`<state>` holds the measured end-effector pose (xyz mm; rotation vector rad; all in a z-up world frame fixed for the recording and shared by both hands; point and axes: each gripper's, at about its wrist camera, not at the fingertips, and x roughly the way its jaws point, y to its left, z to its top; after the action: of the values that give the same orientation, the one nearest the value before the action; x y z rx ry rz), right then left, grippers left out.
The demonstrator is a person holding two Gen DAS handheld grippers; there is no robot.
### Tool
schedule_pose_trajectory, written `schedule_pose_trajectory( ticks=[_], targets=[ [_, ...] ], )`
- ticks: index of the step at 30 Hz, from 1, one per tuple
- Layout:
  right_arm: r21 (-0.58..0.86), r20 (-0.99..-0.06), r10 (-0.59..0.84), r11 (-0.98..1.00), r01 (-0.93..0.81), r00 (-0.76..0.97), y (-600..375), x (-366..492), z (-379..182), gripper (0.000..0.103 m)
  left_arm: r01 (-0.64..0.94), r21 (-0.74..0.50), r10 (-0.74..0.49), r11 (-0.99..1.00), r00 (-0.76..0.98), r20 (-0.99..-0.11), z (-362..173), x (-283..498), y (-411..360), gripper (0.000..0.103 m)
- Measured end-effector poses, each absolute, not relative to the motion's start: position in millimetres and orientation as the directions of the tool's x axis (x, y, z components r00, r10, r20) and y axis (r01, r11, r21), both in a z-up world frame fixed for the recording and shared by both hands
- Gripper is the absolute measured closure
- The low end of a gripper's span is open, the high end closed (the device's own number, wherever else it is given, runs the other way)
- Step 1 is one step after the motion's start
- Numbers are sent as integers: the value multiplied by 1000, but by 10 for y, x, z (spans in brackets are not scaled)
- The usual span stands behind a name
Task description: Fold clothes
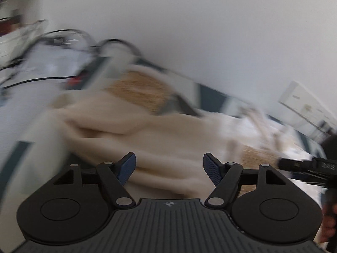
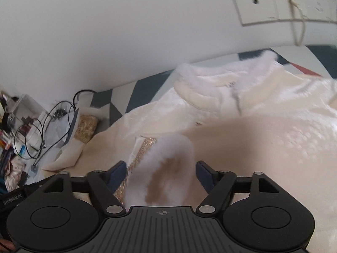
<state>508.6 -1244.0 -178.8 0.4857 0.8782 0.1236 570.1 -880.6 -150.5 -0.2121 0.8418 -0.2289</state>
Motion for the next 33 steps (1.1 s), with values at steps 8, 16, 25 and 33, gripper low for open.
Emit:
schedule_pose_trajectory(
  ticks=[8, 16, 25, 33],
  targets=[
    [342, -754, 242, 938, 50, 611, -12342, 5454, -1787, 84, -20, -265, -190, 964, 644, -741, -1712, 5830, -8382, 31],
    [378, -708, 284, 926, 8, 647, -12059, 5807, -1413, 49, -81, -194, -96, 978, 649, -755, -1875, 5885, -8336, 30],
    [461, -719, 422, 884, -76, 552, -11019, 6786, -1746, 44, -82, -195, -98, 977, 645, -758, -1907, 5775, -8337, 27],
    [431, -753, 382, 901, -36, 536, -10448, 7197, -2001, 90, -12, -209, -154, 978, 633, -759, -1908, 5712, -8434, 23]
  ],
)
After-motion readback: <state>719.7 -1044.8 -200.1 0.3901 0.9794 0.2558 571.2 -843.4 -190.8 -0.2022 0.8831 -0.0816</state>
